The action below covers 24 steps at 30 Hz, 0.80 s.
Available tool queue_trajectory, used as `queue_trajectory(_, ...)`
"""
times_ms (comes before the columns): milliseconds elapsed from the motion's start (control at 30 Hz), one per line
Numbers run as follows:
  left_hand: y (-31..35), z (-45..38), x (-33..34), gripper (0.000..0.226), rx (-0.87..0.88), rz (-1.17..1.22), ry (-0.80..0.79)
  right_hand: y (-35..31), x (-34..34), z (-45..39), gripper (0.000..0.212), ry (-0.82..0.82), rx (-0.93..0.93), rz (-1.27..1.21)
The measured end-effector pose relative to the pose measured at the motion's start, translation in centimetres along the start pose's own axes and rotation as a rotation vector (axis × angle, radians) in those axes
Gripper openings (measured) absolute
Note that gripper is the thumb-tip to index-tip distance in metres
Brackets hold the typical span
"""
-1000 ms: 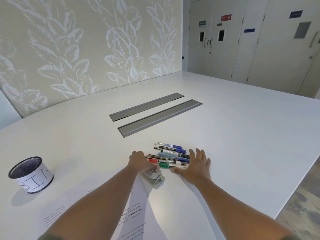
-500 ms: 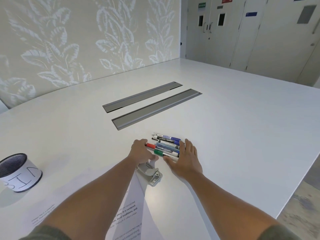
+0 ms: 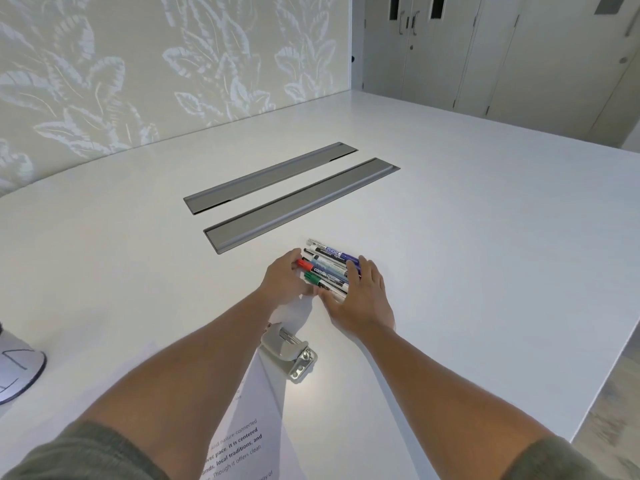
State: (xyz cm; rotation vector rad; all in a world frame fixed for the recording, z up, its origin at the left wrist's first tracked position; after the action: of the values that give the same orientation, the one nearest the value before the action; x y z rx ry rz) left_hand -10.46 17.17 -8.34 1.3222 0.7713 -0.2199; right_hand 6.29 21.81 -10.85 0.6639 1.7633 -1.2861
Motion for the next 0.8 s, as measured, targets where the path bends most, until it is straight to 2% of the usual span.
queue_trajectory(67, -0.2, -0.9, 0.1, 0.07, 0.014, 0.016, -0.012, -0.1, 0.1, -0.5, 0.09, 0.012, 0.008, -0.008)
queue_trajectory(133, -0.3, -1.7, 0.1, 0.077, 0.005, 0.04, -0.035, -0.2, 0.2, -1.2, 0.088, 0.015, 0.012, -0.018)
queue_trajectory(233, -0.6, -3.2, -0.1, 0.061, 0.021, 0.045, -0.037, -0.4, 0.2, -2.1, 0.087, 0.018, 0.015, -0.048)
queue_trajectory(300, -0.7, -4.1, -0.2, 0.076, -0.016, 0.062, -0.046, -0.6, 0.1, -2.8, 0.085, 0.036, 0.019, -0.07)
queue_trajectory(367, -0.7, -5.1, -0.2, 0.109, -0.055, 0.05, -0.084, -0.7, 0.0, -3.3, 0.082, 0.057, 0.023, -0.084)
queue_trajectory(400, -0.6, -5.7, -0.3, 0.116, -0.053, 0.024, -0.111, -0.8, 0.0, -3.6, 0.081, 0.064, 0.025, -0.093)
queue_trajectory(433, -0.4, -6.2, -0.3, 0.114, -0.043, -0.007, -0.138, -0.9, 0.0, -3.8, 0.079, 0.068, 0.026, -0.104)
queue_trajectory(500, -0.2, -7.4, -0.4, 0.095, -0.014, -0.038, -0.209, -0.9, 0.1, -4.3, 0.077, 0.069, 0.03, -0.125)
queue_trajectory(567, -0.1, -8.5, -0.4, 0.08, 0.0, 0.025, -0.274, -1.0, 0.4, -4.9, 0.079, 0.055, 0.042, -0.133)
queue_trajectory(633, -0.4, -9.7, -0.4, 0.075, -0.023, 0.103, -0.295, -0.9, 0.7, -5.4, 0.081, 0.043, 0.058, -0.13)
queue_trajectory(700, -0.6, -10.7, -0.4, 0.058, -0.056, 0.157, -0.213, -0.9, 0.9, -6.0, 0.082, 0.04, 0.065, -0.131)
queue_trajectory(800, -0.3, -11.9, -0.2, 0.042, -0.072, 0.184, 0.025, -1.1, 1.0, -6.6, 0.08, 0.056, 0.069, -0.14)
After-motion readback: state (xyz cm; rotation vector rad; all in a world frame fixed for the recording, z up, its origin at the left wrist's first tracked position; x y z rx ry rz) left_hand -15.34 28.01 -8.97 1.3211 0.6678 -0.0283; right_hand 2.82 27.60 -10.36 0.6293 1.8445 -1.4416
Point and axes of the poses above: each hand's wrist, its own z-axis away from the middle knuckle, its own x-axis out of the palm, y = z × x, the point moved 5 cm from there along -z, towards the middle knuckle, and after that the axes turned 9 degrees about x, right-handed, at the moved point
